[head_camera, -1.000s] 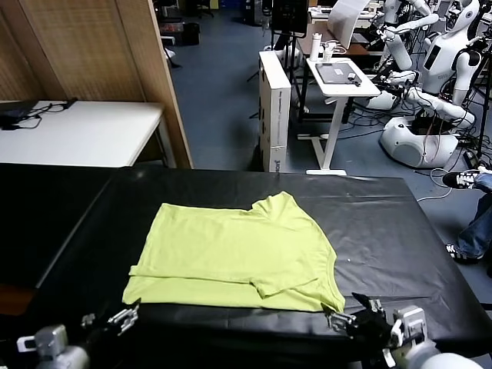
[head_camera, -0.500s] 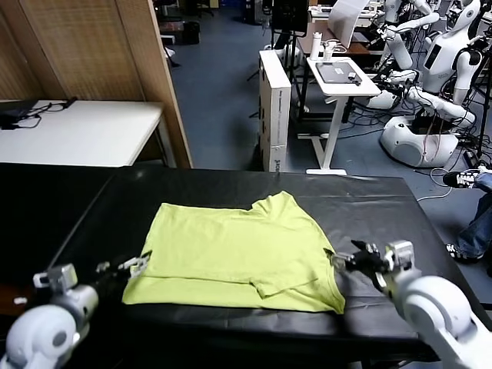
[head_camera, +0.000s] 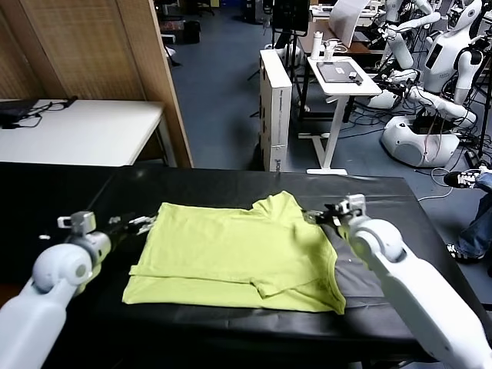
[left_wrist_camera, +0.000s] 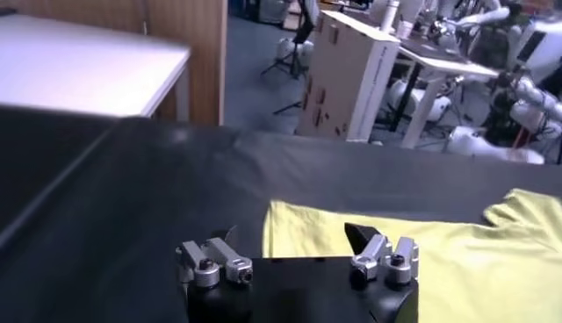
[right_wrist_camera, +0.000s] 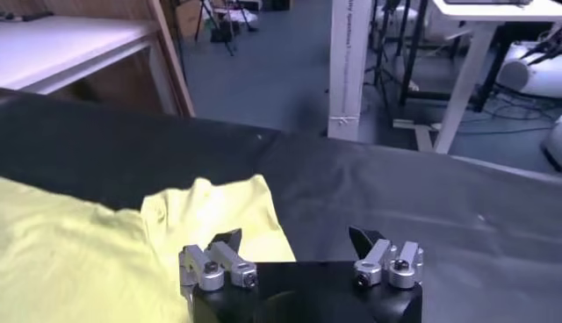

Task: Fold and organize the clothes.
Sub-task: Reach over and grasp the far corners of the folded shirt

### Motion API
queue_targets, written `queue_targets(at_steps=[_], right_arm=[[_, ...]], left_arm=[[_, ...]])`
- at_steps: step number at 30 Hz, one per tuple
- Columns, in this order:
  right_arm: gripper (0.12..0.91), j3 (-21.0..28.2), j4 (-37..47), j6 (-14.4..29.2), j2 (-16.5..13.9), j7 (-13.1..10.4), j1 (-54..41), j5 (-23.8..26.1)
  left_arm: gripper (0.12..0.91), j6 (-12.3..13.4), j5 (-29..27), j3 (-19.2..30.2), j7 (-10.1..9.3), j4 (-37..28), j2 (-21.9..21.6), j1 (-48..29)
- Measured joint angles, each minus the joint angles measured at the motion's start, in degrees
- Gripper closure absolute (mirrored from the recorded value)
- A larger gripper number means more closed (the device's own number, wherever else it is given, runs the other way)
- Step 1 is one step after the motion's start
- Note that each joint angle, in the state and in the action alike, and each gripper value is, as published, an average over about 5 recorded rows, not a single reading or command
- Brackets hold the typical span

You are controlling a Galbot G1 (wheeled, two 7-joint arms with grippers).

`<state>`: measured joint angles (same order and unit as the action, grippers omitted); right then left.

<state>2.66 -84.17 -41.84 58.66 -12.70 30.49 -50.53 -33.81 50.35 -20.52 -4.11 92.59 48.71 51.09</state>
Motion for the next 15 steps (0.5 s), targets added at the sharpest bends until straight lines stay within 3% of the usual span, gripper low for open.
queue_targets(at_steps=[15], right_arm=[[0.118, 2.0, 4.5, -0.3, 2.8, 0.9, -2.4, 1.8]], left_arm=[[0.123, -0.2, -0.7, 5.6, 0.44, -9.0, 1.4, -8.3]])
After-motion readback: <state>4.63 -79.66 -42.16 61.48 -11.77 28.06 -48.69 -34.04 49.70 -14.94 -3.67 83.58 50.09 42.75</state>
